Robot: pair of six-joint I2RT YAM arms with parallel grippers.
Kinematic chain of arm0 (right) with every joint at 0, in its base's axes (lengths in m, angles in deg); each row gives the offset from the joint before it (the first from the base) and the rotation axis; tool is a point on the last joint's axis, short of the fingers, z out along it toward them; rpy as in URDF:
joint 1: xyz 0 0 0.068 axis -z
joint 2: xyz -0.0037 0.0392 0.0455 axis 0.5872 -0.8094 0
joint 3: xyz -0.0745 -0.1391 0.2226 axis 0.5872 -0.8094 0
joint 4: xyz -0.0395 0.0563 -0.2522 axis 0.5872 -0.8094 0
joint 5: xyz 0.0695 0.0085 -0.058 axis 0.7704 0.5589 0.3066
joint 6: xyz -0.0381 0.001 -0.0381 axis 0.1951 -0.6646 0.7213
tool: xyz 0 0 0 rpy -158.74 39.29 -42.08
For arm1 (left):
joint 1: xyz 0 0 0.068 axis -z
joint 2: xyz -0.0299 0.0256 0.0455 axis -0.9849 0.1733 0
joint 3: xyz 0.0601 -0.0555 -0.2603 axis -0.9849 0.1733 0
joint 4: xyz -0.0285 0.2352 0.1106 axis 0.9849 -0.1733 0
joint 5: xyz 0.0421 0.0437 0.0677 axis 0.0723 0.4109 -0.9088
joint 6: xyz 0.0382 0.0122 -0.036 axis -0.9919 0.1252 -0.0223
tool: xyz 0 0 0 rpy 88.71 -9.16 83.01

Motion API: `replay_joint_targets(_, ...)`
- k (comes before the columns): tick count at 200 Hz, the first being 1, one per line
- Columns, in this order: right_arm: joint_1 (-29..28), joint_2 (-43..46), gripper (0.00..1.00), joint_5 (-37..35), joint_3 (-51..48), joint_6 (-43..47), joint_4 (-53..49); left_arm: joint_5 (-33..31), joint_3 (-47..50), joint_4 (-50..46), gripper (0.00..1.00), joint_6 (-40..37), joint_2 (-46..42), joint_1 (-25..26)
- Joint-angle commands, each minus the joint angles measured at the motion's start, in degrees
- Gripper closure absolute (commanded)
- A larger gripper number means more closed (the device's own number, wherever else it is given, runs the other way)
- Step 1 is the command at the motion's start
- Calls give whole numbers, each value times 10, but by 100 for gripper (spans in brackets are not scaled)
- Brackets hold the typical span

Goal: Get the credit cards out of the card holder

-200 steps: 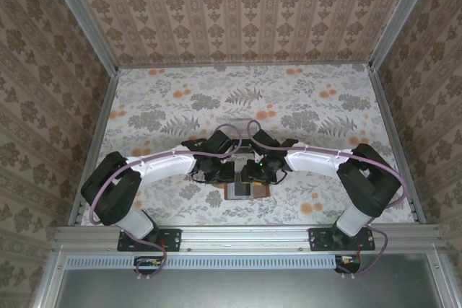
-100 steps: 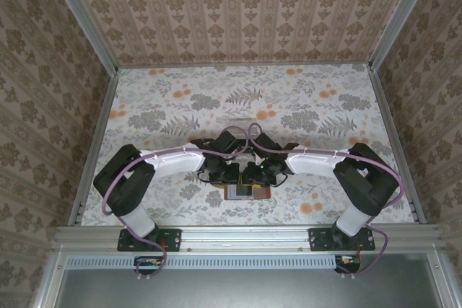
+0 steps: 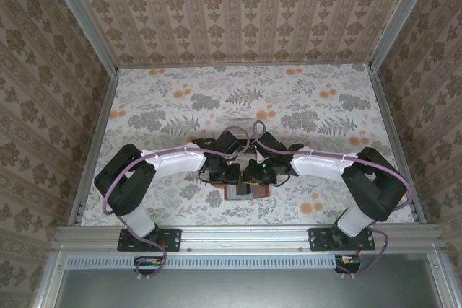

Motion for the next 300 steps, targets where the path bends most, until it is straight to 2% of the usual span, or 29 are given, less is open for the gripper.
replay_joint_targets(1, 3, 17, 83, 13, -8, -3, 1, -25, 5, -49, 90, -8, 3, 5)
replay_joint_targets(65, 5, 35, 92, 1, -16, 0, -10, -34, 8, -59, 90, -7, -8, 5)
replay_joint_targets(146, 19, 61, 93, -46, -3, 37, -99, -37, 13, -60, 89, 2, -26, 5)
replay_joint_targets(300, 19, 71, 94, -49, -15, 13, -79, -76, 21, -96, 87, -3, -54, -13)
